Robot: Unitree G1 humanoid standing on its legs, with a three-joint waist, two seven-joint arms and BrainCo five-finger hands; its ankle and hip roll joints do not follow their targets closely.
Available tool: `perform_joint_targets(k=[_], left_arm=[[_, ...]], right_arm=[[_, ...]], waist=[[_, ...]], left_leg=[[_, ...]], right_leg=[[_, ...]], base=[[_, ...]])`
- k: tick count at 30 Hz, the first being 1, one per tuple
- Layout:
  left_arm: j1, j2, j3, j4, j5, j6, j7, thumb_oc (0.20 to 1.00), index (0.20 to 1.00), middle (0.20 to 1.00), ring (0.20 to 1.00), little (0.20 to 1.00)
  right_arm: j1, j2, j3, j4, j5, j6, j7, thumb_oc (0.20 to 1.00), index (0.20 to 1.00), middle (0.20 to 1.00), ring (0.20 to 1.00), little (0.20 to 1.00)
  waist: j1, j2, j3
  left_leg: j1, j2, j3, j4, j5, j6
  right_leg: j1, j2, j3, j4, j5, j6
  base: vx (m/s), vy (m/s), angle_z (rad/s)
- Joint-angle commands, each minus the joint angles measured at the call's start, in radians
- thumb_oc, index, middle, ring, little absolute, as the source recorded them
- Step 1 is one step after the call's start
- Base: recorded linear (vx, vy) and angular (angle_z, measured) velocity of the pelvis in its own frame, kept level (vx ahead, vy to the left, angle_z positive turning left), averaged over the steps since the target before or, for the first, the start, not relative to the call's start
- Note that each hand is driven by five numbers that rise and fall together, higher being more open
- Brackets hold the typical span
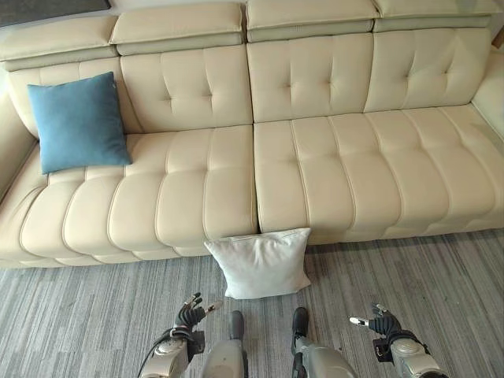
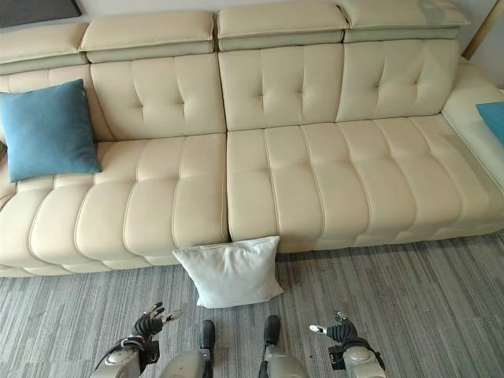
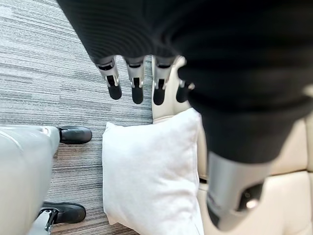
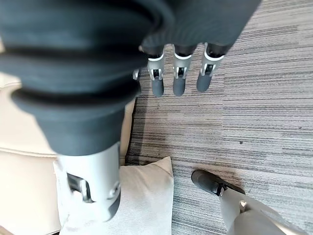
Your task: Pick up all the scattered cushions and arrange them neatly on the sofa.
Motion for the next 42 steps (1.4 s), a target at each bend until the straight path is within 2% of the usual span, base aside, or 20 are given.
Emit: perform_joint_targets(k=[1, 4, 7, 9, 11, 12, 13, 15, 18, 21, 22, 25, 26, 31, 35, 36, 37, 38, 42], left_arm=[[0.015, 0.027, -0.006, -0.021, 0.05, -0.025, -0.008, 1.0, 1.0, 1.0, 1.0, 1.0], [-0.029, 0.025, -0.02, 0.068, 0.074, -0.026, 0.006, 1.0, 1.0, 1.0, 1.0, 1.0], [-0.127, 0.033, -0.046, 0.185, 0.093, -0.031, 0.038, 1.0, 1.0, 1.0, 1.0, 1.0], [-0.218, 0.057, -0.064, 0.258, 0.08, -0.038, 0.062, 1.0, 1.0, 1.0, 1.0, 1.0], [-0.323, 0.114, -0.081, 0.322, 0.074, -0.049, 0.091, 1.0, 1.0, 1.0, 1.0, 1.0], [-0.375, 0.145, -0.08, 0.343, 0.063, -0.053, 0.101, 1.0, 1.0, 1.0, 1.0, 1.0], [-0.506, 0.222, -0.076, 0.388, 0.025, -0.06, 0.125, 1.0, 1.0, 1.0, 1.0, 1.0], [-0.692, 0.314, -0.07, 0.43, -0.024, -0.068, 0.159, 1.0, 1.0, 1.0, 1.0, 1.0], [-0.856, 0.363, -0.097, 0.419, -0.07, -0.09, 0.192, 1.0, 1.0, 1.0, 1.0, 1.0], [-0.911, 0.359, -0.126, 0.396, -0.075, -0.097, 0.206, 1.0, 1.0, 1.0, 1.0, 1.0], [-0.959, 0.338, -0.152, 0.368, -0.079, -0.106, 0.221, 1.0, 1.0, 1.0, 1.0, 1.0], [-1.0, 0.308, -0.174, 0.319, -0.094, -0.12, 0.24, 1.0, 1.0, 1.0, 1.0, 1.0], [-1.046, 0.264, -0.199, 0.246, -0.102, -0.144, 0.265, 1.0, 1.0, 1.0, 1.0, 1.0], [-1.13, 0.158, -0.25, 0.104, -0.124, -0.191, 0.331, 1.0, 1.0, 1.0, 1.0, 1.0], [-1.195, 0.087, -0.299, 0.026, -0.106, -0.226, 0.353, 1.0, 1.0, 1.0, 1.0, 1.0], [-1.2, 0.07, -0.304, 0.004, -0.11, -0.237, 0.353, 0.909, 0.909, 0.909, 0.909, 0.909], [-1.199, 0.07, -0.304, 0.003, -0.109, -0.237, 0.354, 0.517, 0.517, 0.517, 0.517, 0.517], [-1.213, 0.034, -0.309, -0.029, -0.117, -0.256, 0.353, 0.2, 0.2, 0.2, 0.2, 0.2], [-1.164, -0.043, -0.299, -0.135, -0.151, -0.286, 0.323, 0.2, 0.2, 0.2, 0.2, 0.2]], right_arm=[[0.004, -0.023, 0.027, -0.013, -0.026, -0.002, -0.005, 1.0, 1.0, 1.0, 1.0, 1.0], [-0.033, -0.018, 0.056, 0.013, -0.033, 0.003, -0.011, 1.0, 1.0, 1.0, 1.0, 1.0], [-0.118, -0.019, 0.094, 0.058, -0.019, 0.008, -0.027, 1.0, 1.0, 1.0, 1.0, 1.0], [-0.198, -0.029, 0.117, 0.082, 0.024, 0.002, -0.037, 1.0, 1.0, 1.0, 1.0, 1.0], [-0.303, -0.056, 0.13, 0.113, 0.084, -0.013, -0.055, 1.0, 1.0, 1.0, 1.0, 1.0], [-0.355, -0.077, 0.129, 0.127, 0.117, -0.02, -0.06, 1.0, 1.0, 1.0, 1.0, 1.0], [-0.486, -0.134, 0.113, 0.184, 0.2, -0.03, -0.093, 1.0, 1.0, 1.0, 1.0, 1.0], [-0.677, -0.175, 0.107, 0.238, 0.313, -0.05, -0.142, 1.0, 1.0, 1.0, 1.0, 1.0], [-0.856, -0.186, 0.124, 0.231, 0.406, -0.091, -0.193, 1.0, 1.0, 1.0, 1.0, 1.0], [-0.918, -0.187, 0.144, 0.2, 0.432, -0.11, -0.213, 1.0, 1.0, 1.0, 1.0, 1.0], [-0.965, -0.177, 0.166, 0.15, 0.452, -0.133, -0.233, 1.0, 1.0, 1.0, 1.0, 1.0], [-0.995, -0.157, 0.185, 0.076, 0.458, -0.158, -0.254, 1.0, 1.0, 1.0, 1.0, 1.0], [-1.024, -0.122, 0.205, -0.002, 0.459, -0.197, -0.279, 1.0, 1.0, 1.0, 1.0, 1.0], [-1.09, -0.052, 0.255, -0.129, 0.425, -0.254, -0.322, 1.0, 1.0, 1.0, 1.0, 1.0], [-1.144, -0.007, 0.264, -0.19, 0.417, -0.308, -0.327, 1.0, 1.0, 1.0, 1.0, 1.0], [-1.151, 0.007, 0.26, -0.202, 0.413, -0.318, -0.33, 0.442, 0.442, 0.442, 0.442, 0.442], [-1.149, 0.007, 0.26, -0.204, 0.413, -0.317, -0.331, 0.2, 0.2, 0.2, 0.2, 0.2], [-1.164, 0.03, 0.252, -0.22, 0.412, -0.34, -0.324, 0.2, 0.2, 0.2, 0.2, 0.2], [-1.128, 0.081, 0.219, -0.265, 0.409, -0.37, -0.3, 0.2, 0.2, 0.2, 0.2, 0.2]], waist=[[0.007, 0.004, -0.021], [0.01, -0.003, -0.012], [0.011, -0.014, 0.021], [0.01, -0.028, 0.057], [0.007, -0.038, 0.084], [0.004, -0.041, 0.086], [-0.004, -0.045, 0.098], [-0.012, -0.046, 0.133], [-0.02, -0.044, 0.17], [-0.021, -0.042, 0.182], [-0.024, -0.041, 0.197], [-0.026, -0.037, 0.204], [-0.025, -0.038, 0.214], [-0.022, -0.038, 0.218], [-0.025, -0.035, 0.197], [-0.025, -0.034, 0.191], [-0.025, -0.034, 0.188], [-0.025, -0.031, 0.177], [-0.027, -0.024, 0.136]], left_leg=[[0.001, 0.009, 0.0, 0.014, 0.045, -0.015], [0.015, 0.001, 0.01, 0.007, 0.031, -0.004], [-0.045, 0.001, 0.013, 0.039, 0.014, 0.003], [-0.155, 0.005, 0.011, 0.111, -0.001, 0.005], [-0.277, 0.003, 0.008, 0.164, -0.005, 0.004], [-0.325, 0.004, 0.004, 0.195, -0.033, -0.003], [-0.445, 0.007, 0.004, 0.234, -0.034, -0.009], [-0.632, 0.012, -0.009, 0.303, -0.035, -0.014], [-0.835, 0.011, -0.035, 0.362, -0.036, -0.013], [-0.898, 0.008, -0.048, 0.37, -0.035, -0.012], [-0.954, 0.006, -0.054, 0.377, -0.032, -0.011], [-1.002, -0.002, -0.063, 0.384, -0.028, -0.01], [-1.037, -0.01, -0.07, 0.394, -0.028, -0.009], [-1.138, -0.022, -0.082, 0.433, -0.03, -0.014], [-1.216, -0.025, -0.092, 0.46, -0.029, -0.017], [-1.23, -0.026, -0.093, 0.464, -0.029, -0.017], [-1.233, -0.026, -0.093, 0.465, -0.029, -0.017], [-1.246, -0.024, -0.092, 0.468, -0.029, -0.015], [-1.247, -0.028, -0.088, 0.447, -0.026, -0.011]], right_leg=[[0.112, -0.041, 0.016, 0.118, -0.25, 0.088], [0.099, -0.05, 0.03, 0.123, -0.247, 0.095], [0.015, -0.055, 0.044, 0.164, -0.246, 0.097], [-0.112, -0.053, 0.062, 0.232, -0.243, 0.093], [-0.253, -0.048, 0.077, 0.297, -0.235, 0.092], [-0.304, -0.051, 0.083, 0.328, -0.256, 0.096], [-0.423, -0.055, 0.08, 0.36, -0.248, 0.1], [-0.608, -0.066, 0.071, 0.423, -0.243, 0.106], [-0.803, -0.073, 0.065, 0.483, -0.246, 0.113], [-0.869, -0.074, 0.066, 0.495, -0.246, 0.116], [-0.924, -0.077, 0.065, 0.509, -0.246, 0.121], [-0.973, -0.079, 0.063, 0.522, -0.245, 0.126], [-1.008, -0.077, 0.057, 0.533, -0.246, 0.13], [-1.108, -0.071, 0.046, 0.579, -0.25, 0.138], [-1.183, -0.074, 0.036, 0.61, -0.251, 0.142], [-1.195, -0.074, 0.035, 0.614, -0.251, 0.142], [-1.198, -0.074, 0.035, 0.615, -0.252, 0.142], [-1.214, -0.076, 0.032, 0.621, -0.252, 0.142], [-1.216, -0.071, 0.029, 0.608, -0.252, 0.139]], base=[[0.09, 0.064, -0.31], [0.09, 0.082, -0.04], [-0.09, 0.015, -0.25], [-0.23, -0.023, -0.05], [-0.16, -0.014, -0.11], [-0.09, -0.012, -0.1], [-0.07, -0.01, -0.06], [-0.17, -0.006, 0.03], [-0.06, -0.015, 0.05], [0.03, 0.0, 0.07], [0.04, -0.004, 0.06], [0.03, 0.005, 0.07], [0.02, -0.015, 0.06], [-0.01, -0.009, 0.12], [0.01, -0.001, 0.05], [0.0, 0.0, 0.0], [0.0, 0.0, 0.0], [0.0, 0.0, 0.0], [0.01, 0.041, -0.04]])
